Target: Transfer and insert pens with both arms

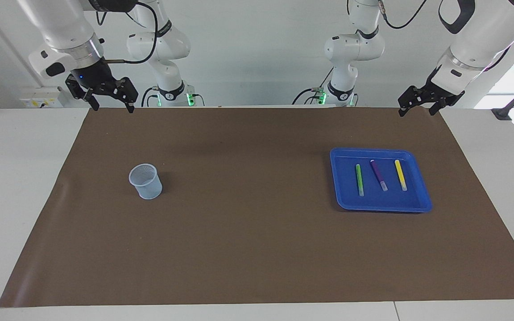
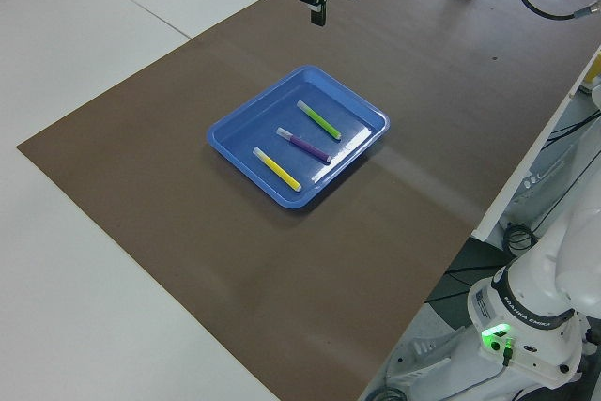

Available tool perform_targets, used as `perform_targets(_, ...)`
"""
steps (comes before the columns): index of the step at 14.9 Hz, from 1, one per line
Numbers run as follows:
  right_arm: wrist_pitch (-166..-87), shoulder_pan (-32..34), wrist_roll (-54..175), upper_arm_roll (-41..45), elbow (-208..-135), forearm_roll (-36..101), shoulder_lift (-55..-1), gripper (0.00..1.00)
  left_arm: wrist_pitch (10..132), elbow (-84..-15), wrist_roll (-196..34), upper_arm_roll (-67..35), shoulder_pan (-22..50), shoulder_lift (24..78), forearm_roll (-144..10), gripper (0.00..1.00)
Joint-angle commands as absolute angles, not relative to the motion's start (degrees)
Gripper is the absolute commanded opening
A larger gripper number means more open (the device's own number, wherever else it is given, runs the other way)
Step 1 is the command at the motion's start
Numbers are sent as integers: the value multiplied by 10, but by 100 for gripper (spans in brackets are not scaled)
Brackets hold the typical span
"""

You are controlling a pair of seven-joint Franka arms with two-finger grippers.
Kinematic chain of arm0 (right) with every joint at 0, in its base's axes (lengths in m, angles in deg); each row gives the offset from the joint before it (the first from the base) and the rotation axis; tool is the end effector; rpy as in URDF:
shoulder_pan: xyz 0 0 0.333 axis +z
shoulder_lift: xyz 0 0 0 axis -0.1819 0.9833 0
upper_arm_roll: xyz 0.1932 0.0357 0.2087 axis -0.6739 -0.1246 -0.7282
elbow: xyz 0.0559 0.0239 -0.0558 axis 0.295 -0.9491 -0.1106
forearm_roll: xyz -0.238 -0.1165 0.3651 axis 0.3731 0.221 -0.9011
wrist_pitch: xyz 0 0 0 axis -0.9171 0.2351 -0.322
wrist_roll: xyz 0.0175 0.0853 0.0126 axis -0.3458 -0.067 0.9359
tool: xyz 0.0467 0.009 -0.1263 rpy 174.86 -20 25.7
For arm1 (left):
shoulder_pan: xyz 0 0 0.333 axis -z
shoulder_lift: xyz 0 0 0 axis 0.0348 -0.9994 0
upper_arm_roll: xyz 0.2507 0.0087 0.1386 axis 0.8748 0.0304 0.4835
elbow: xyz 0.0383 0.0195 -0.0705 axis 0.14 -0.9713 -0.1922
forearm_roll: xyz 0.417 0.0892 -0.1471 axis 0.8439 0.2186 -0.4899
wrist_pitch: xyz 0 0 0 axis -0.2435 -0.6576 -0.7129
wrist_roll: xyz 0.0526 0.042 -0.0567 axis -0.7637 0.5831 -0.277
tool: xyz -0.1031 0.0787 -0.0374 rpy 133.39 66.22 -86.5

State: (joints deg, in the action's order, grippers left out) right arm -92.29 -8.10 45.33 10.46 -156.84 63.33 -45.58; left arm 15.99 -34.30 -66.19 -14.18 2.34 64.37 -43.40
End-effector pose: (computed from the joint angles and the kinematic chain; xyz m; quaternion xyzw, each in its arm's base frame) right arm 0.5882 0.0106 0.5905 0.9982 -0.0504 -0.0309 0.0069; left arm 0.5809 -0.0222 0.5580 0.9981 -0.0119 -0.0605 0.0091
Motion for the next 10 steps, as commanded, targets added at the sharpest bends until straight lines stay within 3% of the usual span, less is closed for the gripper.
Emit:
perform_targets(1, -919, -90, 468, 102, -1579, 627, -465, 100, 164, -348, -662, -142, 28, 650, -436, 100)
perform_targets(10, -919, -90, 468, 102, -1579, 627, -465, 100, 163, -355, -666, -143, 21, 653, -439, 100)
